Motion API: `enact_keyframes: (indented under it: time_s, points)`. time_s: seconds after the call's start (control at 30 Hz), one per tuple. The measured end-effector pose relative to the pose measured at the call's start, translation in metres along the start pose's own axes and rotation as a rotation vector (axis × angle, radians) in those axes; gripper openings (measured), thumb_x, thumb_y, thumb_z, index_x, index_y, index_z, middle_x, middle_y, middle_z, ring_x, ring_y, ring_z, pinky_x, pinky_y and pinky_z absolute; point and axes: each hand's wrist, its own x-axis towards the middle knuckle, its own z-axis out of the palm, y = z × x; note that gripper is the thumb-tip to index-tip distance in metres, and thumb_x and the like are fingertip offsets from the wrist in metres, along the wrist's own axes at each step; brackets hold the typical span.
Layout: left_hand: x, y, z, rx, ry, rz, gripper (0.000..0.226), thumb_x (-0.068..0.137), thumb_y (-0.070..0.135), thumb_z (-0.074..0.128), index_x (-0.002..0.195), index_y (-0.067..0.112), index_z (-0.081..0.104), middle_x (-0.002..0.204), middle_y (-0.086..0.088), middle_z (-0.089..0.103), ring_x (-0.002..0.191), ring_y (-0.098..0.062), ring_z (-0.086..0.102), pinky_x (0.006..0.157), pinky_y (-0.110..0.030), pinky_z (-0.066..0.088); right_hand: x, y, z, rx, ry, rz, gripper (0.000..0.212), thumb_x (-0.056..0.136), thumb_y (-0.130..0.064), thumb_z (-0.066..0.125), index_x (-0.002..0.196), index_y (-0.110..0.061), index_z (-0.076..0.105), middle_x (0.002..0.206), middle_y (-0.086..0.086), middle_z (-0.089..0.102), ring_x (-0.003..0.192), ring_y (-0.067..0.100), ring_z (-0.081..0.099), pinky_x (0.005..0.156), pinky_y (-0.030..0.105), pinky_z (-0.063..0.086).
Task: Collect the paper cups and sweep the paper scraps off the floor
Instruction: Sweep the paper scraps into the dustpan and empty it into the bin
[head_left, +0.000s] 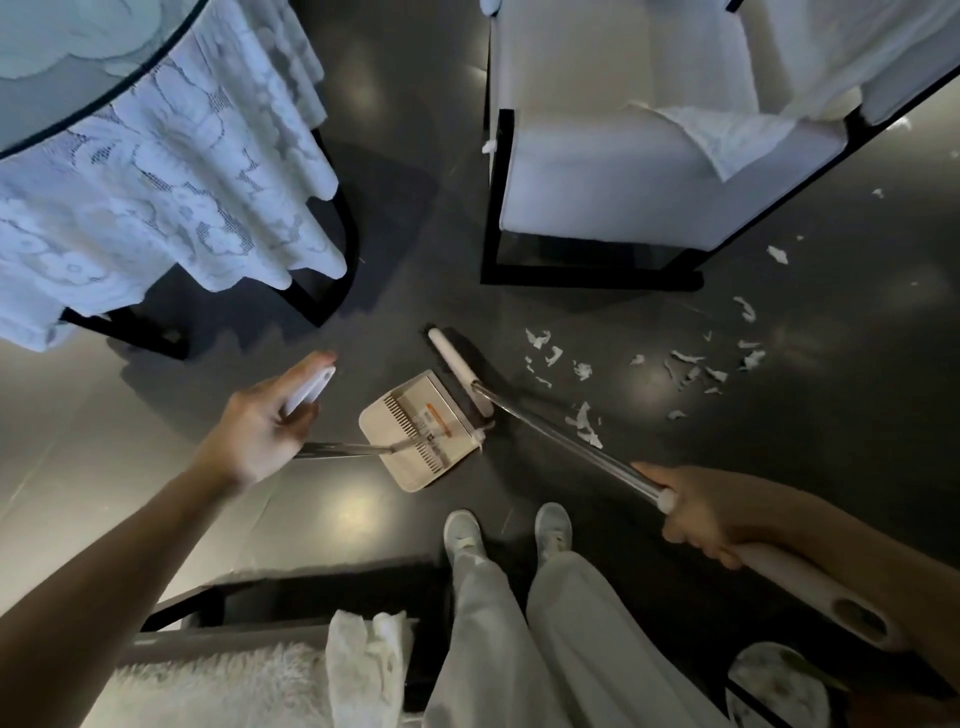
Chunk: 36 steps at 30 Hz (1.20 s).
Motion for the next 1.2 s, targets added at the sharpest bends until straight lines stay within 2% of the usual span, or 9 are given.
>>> enact_keyframes:
  time_s: [0.17, 0.33, 0.5, 0.67, 0.73, 0.87, 1.0, 1.13, 1.2]
  points:
    - [0.026, 0.021, 0.031, -0.041, -0.05, -0.043, 0.074, 0.088, -0.008, 0.054, 0.122, 0.058, 0.048, 0.12, 0.042, 0.052, 0.118, 0.007, 0.051, 0.098, -0.004, 0.032, -0.003, 0.036, -0.035, 0.086, 0.098, -0.002, 0.084, 0.092, -0.003, 0.056, 0.153, -0.031, 0.006, 0.082, 0.012, 0.054, 0.052, 0.011, 0.048, 0.043, 0.02, 0.042]
    - [0.072, 0.057, 0.072, -0.029, -0.122, -0.014, 0.059, 0.094, 0.007, 0.052, 0.129, 0.053, 0.046, 0.125, 0.031, 0.055, 0.121, 0.004, 0.05, 0.099, -0.009, 0.035, 0.015, 0.068, -0.083, 0.15, 0.157, 0.031, 0.07, 0.091, 0.001, 0.055, 0.149, -0.02, 0.023, 0.073, 0.013, 0.058, 0.049, 0.012, 0.048, 0.042, 0.022, 0.042]
    - [0.119, 0.096, 0.117, 0.004, -0.139, -0.031, 0.059, 0.092, 0.004, 0.051, 0.131, 0.048, 0.043, 0.128, 0.024, 0.054, 0.118, 0.016, 0.045, 0.092, 0.003, 0.029, 0.053, 0.082, -0.114, 0.168, 0.208, 0.082, 0.065, 0.09, 0.0, 0.052, 0.147, -0.022, 0.03, 0.094, 0.017, 0.061, 0.058, 0.017, 0.053, 0.049, 0.025, 0.044]
    - [0.154, 0.128, 0.155, 0.139, -0.133, 0.018, 0.051, 0.094, 0.015, 0.052, 0.133, 0.045, 0.039, 0.118, 0.026, 0.05, 0.107, 0.019, 0.042, 0.084, 0.007, 0.027, 0.078, 0.071, -0.109, 0.029, 0.181, 0.063, 0.079, 0.087, -0.002, 0.054, 0.153, -0.027, 0.016, 0.127, 0.012, 0.052, 0.093, 0.024, 0.061, 0.074, 0.032, 0.054]
    - [0.163, 0.132, 0.159, 0.112, -0.153, -0.025, 0.054, 0.094, 0.014, 0.052, 0.132, 0.05, 0.038, 0.12, 0.027, 0.05, 0.11, 0.019, 0.044, 0.088, 0.002, 0.031, 0.08, 0.071, -0.101, 0.06, 0.091, 0.053, 0.082, 0.088, -0.005, 0.053, 0.152, -0.034, 0.011, 0.12, 0.014, 0.055, 0.08, 0.02, 0.059, 0.063, 0.027, 0.051]
    - [0.16, 0.136, 0.147, 0.014, -0.146, -0.1, 0.066, 0.093, 0.005, 0.053, 0.126, 0.061, 0.042, 0.127, 0.027, 0.053, 0.118, 0.017, 0.045, 0.097, -0.006, 0.036, 0.067, 0.081, -0.095, 0.09, -0.01, 0.034, 0.083, 0.088, -0.008, 0.059, 0.151, -0.038, 0.013, 0.106, 0.015, 0.063, 0.076, 0.015, 0.059, 0.069, 0.025, 0.053]
    - [0.145, 0.144, 0.138, -0.059, -0.147, -0.198, 0.064, 0.094, 0.003, 0.052, 0.12, 0.061, 0.048, 0.107, 0.052, 0.05, 0.111, 0.006, 0.049, 0.089, -0.051, 0.048, 0.039, 0.095, -0.092, 0.097, -0.008, -0.012, 0.078, 0.091, -0.009, 0.057, 0.151, -0.034, 0.015, 0.095, 0.008, 0.058, 0.067, 0.01, 0.054, 0.056, 0.02, 0.049]
    - [0.143, 0.147, 0.129, -0.099, -0.169, -0.193, 0.061, 0.095, 0.004, 0.053, 0.117, 0.06, 0.05, 0.106, 0.05, 0.052, 0.103, 0.0, 0.049, 0.083, -0.063, 0.043, 0.019, 0.101, -0.082, -0.014, 0.085, -0.039, 0.072, 0.094, -0.012, 0.052, 0.152, -0.029, 0.012, 0.122, 0.009, 0.053, 0.088, 0.012, 0.057, 0.071, 0.022, 0.05]
    - [0.15, 0.144, 0.126, -0.116, -0.217, -0.166, 0.065, 0.094, 0.001, 0.053, 0.114, 0.063, 0.049, 0.109, 0.049, 0.052, 0.112, 0.004, 0.053, 0.087, -0.063, 0.042, 0.016, 0.106, -0.08, 0.036, 0.102, -0.021, 0.072, 0.095, -0.013, 0.05, 0.152, -0.031, 0.01, 0.115, 0.007, 0.053, 0.084, 0.013, 0.058, 0.068, 0.023, 0.051]
